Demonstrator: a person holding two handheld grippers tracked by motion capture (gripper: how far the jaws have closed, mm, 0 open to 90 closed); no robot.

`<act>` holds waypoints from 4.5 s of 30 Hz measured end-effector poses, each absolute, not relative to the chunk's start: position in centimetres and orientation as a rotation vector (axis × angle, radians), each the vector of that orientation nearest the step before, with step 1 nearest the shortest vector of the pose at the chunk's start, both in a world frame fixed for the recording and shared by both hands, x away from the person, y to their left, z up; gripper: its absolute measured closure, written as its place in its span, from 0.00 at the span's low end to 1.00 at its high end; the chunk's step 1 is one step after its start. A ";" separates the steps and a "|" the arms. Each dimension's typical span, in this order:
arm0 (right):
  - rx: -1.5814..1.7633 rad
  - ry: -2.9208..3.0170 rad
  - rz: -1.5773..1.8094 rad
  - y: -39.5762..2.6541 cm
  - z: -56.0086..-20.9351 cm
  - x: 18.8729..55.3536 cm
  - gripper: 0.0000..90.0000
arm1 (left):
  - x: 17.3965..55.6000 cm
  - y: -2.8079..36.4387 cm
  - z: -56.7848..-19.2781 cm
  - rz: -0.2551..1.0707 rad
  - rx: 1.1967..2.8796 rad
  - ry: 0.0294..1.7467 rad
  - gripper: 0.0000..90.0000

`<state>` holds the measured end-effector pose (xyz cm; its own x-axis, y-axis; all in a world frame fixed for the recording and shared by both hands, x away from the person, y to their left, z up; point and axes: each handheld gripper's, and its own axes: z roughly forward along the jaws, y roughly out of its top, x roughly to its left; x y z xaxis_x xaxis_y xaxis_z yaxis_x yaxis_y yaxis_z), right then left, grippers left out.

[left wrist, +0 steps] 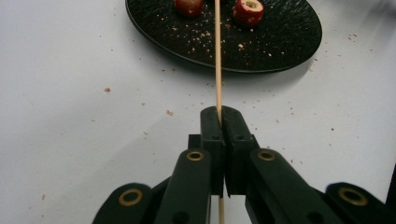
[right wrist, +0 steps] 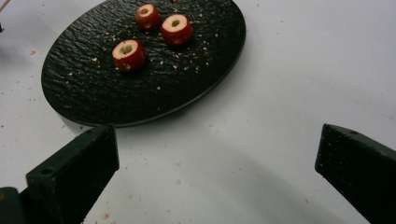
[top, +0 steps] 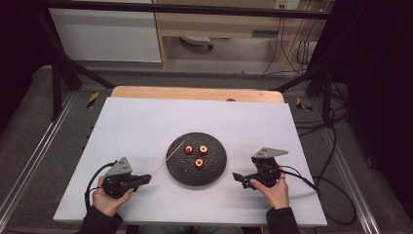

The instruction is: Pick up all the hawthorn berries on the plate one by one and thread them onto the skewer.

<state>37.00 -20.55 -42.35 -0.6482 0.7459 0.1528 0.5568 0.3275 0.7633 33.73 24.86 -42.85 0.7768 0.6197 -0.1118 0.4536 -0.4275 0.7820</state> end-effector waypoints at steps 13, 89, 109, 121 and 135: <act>1.120 2.423 1.149 -14.9 -40.7 38.7 0.01 | 33.8 24.7 -42.9 0.246 2.095 0.796 0.98; 1.194 2.736 0.854 -6.3 -39.7 43.6 0.69 | 33.7 24.3 -43.0 0.255 2.105 0.792 0.98; 1.333 2.542 1.158 -10.1 -38.7 41.7 0.69 | 33.6 24.2 -43.0 0.270 2.091 0.799 0.98; 1.424 2.312 1.485 -11.4 -39.8 40.3 0.69 | 33.5 24.0 -43.1 0.260 2.070 0.808 0.98; 1.487 2.038 1.780 -10.6 -41.3 40.0 0.69 | 33.3 23.5 -43.1 0.259 2.013 0.847 0.98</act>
<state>40.02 -10.63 -41.27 -0.5348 0.6664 0.5196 0.6043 -0.1281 0.7864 33.33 23.45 -43.08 0.7424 0.6551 -0.1404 0.4648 -0.3526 0.8122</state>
